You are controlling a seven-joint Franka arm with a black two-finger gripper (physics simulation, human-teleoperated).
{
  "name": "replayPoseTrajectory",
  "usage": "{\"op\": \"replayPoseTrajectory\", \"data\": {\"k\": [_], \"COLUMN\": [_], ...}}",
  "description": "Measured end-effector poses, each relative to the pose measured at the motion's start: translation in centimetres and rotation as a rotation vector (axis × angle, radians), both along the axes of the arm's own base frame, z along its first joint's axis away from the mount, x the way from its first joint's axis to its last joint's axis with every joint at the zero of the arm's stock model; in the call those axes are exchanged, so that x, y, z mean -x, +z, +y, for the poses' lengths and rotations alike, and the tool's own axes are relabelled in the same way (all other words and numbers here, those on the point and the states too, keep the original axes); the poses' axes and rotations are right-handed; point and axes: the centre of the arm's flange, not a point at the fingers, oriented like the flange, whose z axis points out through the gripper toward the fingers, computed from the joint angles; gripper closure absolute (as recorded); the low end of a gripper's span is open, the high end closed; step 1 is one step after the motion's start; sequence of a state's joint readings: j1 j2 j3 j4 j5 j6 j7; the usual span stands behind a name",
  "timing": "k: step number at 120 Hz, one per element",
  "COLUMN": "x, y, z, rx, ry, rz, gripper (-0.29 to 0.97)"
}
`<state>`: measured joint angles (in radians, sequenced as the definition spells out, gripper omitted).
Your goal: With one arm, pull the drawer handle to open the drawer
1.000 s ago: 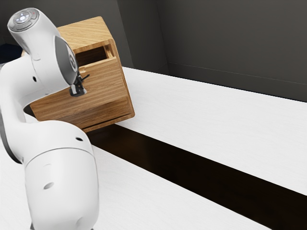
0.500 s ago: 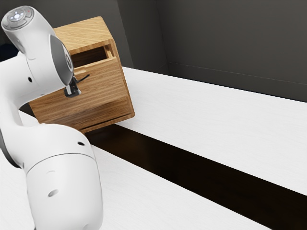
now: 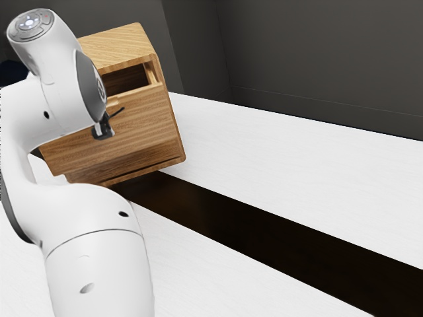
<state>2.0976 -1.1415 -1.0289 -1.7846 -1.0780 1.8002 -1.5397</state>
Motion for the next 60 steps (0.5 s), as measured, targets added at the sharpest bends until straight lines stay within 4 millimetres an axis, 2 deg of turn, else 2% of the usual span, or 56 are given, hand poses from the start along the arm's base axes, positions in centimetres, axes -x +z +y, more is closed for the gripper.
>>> {"op": "replayPoseTrajectory", "data": {"k": [20,34,38,49,60], "x": [0.0,0.1,-0.8,-3.6,-3.3], "y": [0.1,1.3,2.1,5.6,9.8], "z": [-1.1,-2.6,-4.3,-10.7,-15.9], "rx": [-0.004,-0.019,-0.041,-0.140,-0.205], "ry": [0.004,0.004,-0.021,-0.109,-0.160], "rz": [0.009,0.012,0.017,0.028,0.012], "gripper": [0.49,0.49,0.49,0.45,0.32]}}
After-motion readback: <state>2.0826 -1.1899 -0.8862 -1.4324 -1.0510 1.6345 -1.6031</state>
